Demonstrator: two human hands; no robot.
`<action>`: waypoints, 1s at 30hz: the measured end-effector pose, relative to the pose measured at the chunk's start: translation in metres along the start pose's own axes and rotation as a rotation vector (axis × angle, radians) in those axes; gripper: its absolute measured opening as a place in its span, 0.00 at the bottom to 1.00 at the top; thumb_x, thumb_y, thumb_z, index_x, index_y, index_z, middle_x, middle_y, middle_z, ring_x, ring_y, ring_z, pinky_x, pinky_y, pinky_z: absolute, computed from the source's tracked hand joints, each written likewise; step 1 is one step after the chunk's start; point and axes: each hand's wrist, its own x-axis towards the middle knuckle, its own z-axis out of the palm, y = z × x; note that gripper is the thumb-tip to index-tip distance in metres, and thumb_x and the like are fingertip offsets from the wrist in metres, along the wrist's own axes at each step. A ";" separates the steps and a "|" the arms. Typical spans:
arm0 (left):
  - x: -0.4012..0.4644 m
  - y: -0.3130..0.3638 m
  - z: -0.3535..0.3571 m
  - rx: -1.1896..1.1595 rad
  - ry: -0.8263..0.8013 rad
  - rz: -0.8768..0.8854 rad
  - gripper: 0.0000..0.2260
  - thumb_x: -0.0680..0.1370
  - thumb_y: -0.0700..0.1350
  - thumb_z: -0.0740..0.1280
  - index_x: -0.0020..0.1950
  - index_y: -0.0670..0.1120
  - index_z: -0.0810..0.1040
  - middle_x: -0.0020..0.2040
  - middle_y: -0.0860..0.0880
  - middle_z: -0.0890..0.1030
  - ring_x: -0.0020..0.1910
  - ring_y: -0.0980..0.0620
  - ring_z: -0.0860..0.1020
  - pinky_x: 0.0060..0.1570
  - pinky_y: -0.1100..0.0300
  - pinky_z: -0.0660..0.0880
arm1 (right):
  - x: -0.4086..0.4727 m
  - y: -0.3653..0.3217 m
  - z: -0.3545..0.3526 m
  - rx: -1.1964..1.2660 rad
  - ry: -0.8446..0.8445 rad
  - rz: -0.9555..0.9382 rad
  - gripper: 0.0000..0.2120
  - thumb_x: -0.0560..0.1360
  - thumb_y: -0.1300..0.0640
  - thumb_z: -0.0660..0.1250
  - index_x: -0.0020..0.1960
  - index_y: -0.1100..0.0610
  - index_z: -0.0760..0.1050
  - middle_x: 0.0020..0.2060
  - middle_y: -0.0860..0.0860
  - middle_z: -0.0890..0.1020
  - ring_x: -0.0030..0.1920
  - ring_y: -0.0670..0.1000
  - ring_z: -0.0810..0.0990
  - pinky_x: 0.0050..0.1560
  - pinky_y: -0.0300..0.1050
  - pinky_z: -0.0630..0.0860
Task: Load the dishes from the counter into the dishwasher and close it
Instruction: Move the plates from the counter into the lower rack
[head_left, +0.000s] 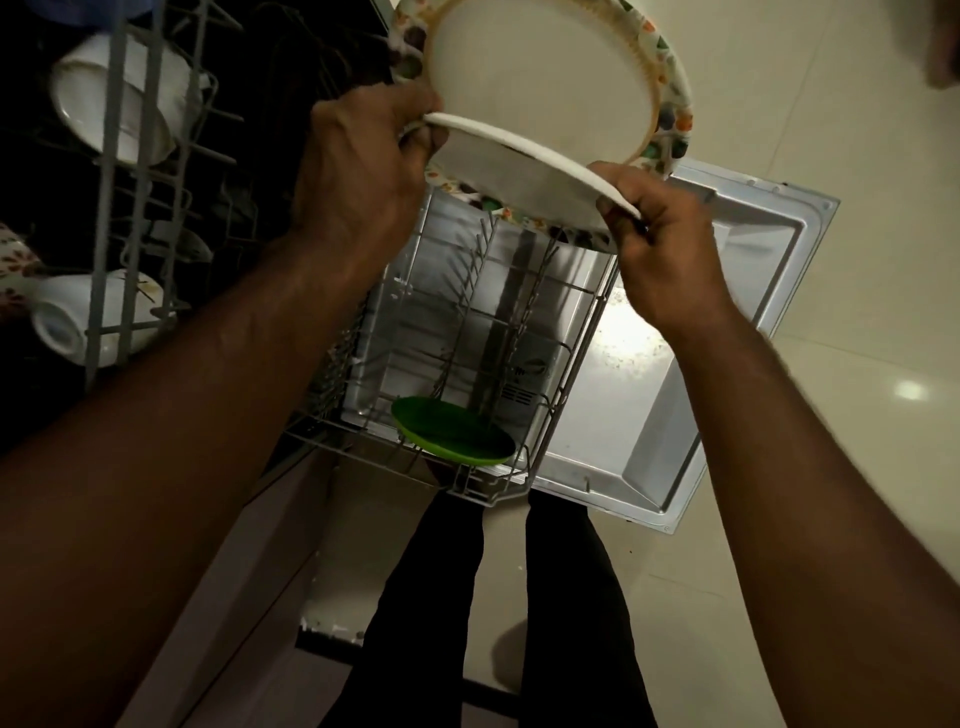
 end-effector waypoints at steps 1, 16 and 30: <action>-0.001 -0.002 0.001 0.046 -0.038 -0.005 0.13 0.85 0.46 0.64 0.67 0.49 0.82 0.61 0.47 0.83 0.57 0.52 0.80 0.56 0.62 0.76 | 0.002 0.002 0.005 -0.018 -0.024 0.012 0.20 0.82 0.68 0.63 0.64 0.48 0.82 0.56 0.40 0.83 0.56 0.37 0.78 0.56 0.31 0.73; -0.096 0.007 -0.011 0.091 -0.292 -0.137 0.38 0.84 0.43 0.67 0.86 0.48 0.45 0.84 0.41 0.57 0.78 0.41 0.67 0.69 0.58 0.66 | -0.061 -0.032 -0.011 -0.237 0.093 0.299 0.28 0.83 0.59 0.65 0.82 0.53 0.62 0.76 0.54 0.72 0.75 0.55 0.71 0.76 0.54 0.68; -0.250 0.090 -0.121 0.027 -0.397 -0.163 0.36 0.85 0.46 0.62 0.86 0.48 0.41 0.86 0.46 0.49 0.84 0.44 0.54 0.80 0.41 0.59 | -0.184 -0.212 -0.028 -0.318 -0.304 -0.043 0.28 0.83 0.61 0.65 0.81 0.57 0.63 0.79 0.55 0.68 0.79 0.55 0.65 0.80 0.52 0.62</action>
